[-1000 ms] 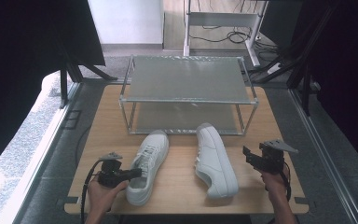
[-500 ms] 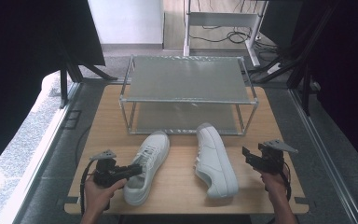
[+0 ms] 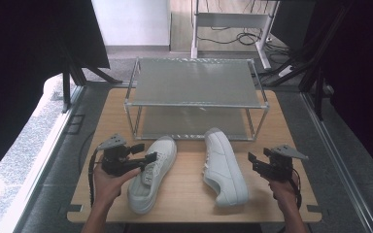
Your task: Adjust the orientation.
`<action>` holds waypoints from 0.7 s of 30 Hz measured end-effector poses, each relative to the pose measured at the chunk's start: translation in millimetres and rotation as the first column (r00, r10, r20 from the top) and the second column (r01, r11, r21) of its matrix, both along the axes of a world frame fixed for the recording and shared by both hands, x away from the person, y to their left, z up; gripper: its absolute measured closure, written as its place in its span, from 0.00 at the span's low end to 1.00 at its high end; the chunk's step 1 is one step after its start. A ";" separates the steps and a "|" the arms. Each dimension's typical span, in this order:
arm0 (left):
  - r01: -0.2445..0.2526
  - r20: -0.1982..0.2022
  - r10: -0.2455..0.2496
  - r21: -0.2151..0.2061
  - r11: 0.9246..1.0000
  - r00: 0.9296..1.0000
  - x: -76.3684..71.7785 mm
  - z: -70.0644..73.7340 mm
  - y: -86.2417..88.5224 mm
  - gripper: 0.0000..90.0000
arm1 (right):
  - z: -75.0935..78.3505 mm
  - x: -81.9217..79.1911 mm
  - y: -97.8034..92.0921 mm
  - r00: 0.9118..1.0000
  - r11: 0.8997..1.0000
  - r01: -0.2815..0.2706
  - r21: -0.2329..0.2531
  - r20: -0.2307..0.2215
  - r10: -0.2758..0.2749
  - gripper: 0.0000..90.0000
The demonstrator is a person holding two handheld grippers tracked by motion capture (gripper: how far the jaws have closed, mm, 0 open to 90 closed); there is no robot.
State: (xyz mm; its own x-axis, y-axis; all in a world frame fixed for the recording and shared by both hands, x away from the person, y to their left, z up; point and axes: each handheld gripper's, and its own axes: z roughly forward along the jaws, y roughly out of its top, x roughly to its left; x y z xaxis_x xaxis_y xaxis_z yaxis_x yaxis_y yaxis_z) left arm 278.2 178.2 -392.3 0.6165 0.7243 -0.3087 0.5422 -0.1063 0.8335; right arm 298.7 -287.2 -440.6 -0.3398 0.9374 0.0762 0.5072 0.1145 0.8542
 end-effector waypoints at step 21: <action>-0.066 -0.031 0.068 0.064 0.996 0.997 -0.6 -17.7 3.0 0.25 | 19.4 -34.2 68.6 0.954 0.953 -0.301 -0.041 -0.032 0.299 0.75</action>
